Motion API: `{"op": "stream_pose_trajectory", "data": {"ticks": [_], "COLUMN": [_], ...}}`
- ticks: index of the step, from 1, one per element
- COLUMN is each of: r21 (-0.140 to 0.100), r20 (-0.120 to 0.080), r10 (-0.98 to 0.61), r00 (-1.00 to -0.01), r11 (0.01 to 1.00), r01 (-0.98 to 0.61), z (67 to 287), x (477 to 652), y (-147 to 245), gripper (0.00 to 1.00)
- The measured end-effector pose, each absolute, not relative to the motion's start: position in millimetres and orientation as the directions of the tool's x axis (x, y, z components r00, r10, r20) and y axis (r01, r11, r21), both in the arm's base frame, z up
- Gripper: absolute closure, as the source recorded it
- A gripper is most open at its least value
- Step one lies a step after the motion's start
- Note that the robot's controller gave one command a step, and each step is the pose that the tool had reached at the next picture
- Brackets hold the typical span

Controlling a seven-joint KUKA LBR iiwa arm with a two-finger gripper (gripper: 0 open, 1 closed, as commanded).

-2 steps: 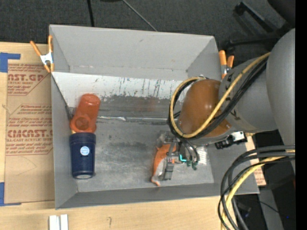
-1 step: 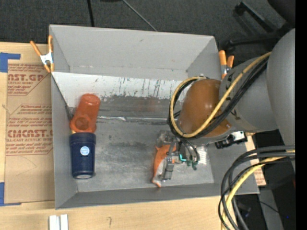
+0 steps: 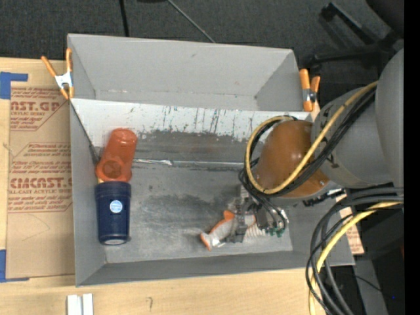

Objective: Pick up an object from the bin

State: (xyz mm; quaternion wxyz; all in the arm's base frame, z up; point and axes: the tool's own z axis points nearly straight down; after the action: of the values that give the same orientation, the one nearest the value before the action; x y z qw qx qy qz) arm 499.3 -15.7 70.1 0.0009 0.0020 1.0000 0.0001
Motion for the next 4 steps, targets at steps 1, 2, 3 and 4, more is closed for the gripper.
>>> {"op": "stream_pose_trajectory", "data": {"ticks": [1,2,3,4], "r21": [0.000,0.001,0.001,0.002], "r20": [-0.002,-0.011,-0.003,-0.014], "r10": [0.004,0.045,0.044,-0.156], "r00": [-1.000,-0.999,-0.999,-0.988], "r11": [1.000,0.999,0.999,0.988], "r01": [0.004,0.045,0.044,-0.156], "z": [70.1,137.6,133.4,74.7], "x": [499.3,547.6,544.4,513.5], "y": [-15.7,-24.2,-23.8,-58.6], "gripper": [1.00,0.00,0.00,1.00]}}
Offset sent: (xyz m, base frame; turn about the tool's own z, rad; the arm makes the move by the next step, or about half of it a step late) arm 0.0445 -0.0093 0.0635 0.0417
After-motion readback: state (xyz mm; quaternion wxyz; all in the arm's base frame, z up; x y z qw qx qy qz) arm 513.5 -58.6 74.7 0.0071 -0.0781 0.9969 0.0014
